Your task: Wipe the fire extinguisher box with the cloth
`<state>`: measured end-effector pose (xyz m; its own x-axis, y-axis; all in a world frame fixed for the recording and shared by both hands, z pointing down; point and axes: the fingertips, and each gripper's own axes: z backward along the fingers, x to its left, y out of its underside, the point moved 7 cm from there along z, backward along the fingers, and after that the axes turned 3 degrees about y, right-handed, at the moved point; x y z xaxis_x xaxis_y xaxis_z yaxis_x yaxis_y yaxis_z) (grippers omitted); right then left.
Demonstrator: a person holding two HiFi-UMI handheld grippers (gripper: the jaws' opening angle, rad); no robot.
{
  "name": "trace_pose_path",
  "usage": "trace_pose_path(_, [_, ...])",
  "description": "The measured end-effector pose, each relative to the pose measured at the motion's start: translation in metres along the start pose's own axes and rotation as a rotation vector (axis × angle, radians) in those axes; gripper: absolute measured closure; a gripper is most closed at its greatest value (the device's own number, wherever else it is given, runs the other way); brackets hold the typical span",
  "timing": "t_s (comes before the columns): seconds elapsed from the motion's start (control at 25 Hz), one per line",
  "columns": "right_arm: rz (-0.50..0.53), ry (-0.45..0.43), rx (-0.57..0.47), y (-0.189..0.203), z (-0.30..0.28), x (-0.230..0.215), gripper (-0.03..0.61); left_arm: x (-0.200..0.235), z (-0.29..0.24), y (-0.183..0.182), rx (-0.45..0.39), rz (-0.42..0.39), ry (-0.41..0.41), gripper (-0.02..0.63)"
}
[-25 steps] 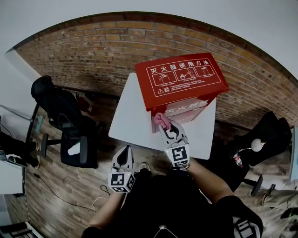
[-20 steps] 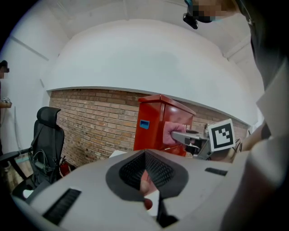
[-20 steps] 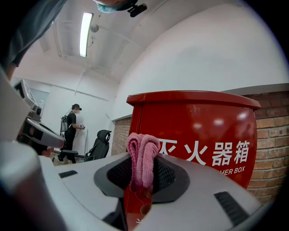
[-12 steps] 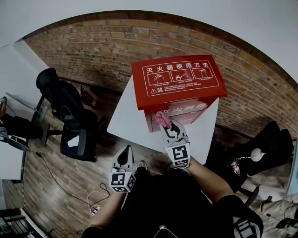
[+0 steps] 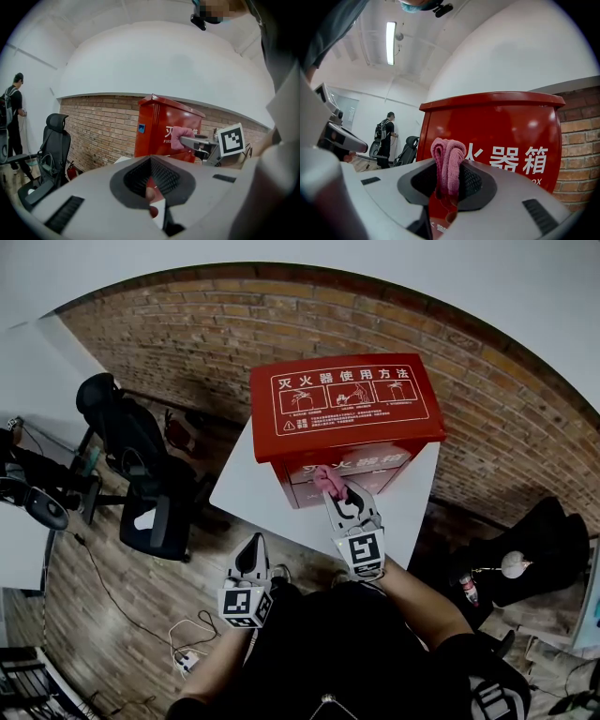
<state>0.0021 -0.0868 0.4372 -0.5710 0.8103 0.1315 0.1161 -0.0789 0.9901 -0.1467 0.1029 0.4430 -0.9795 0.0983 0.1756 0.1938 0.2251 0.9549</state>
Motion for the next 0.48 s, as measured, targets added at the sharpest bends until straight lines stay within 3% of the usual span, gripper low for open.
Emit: trace_pose_path(0.48, [0.012, -0.041, -0.008, 0.006, 0.014, -0.033, 0.472, -0.038, -0.022, 0.004, -0.018, 0.003, -0.018, 0.586])
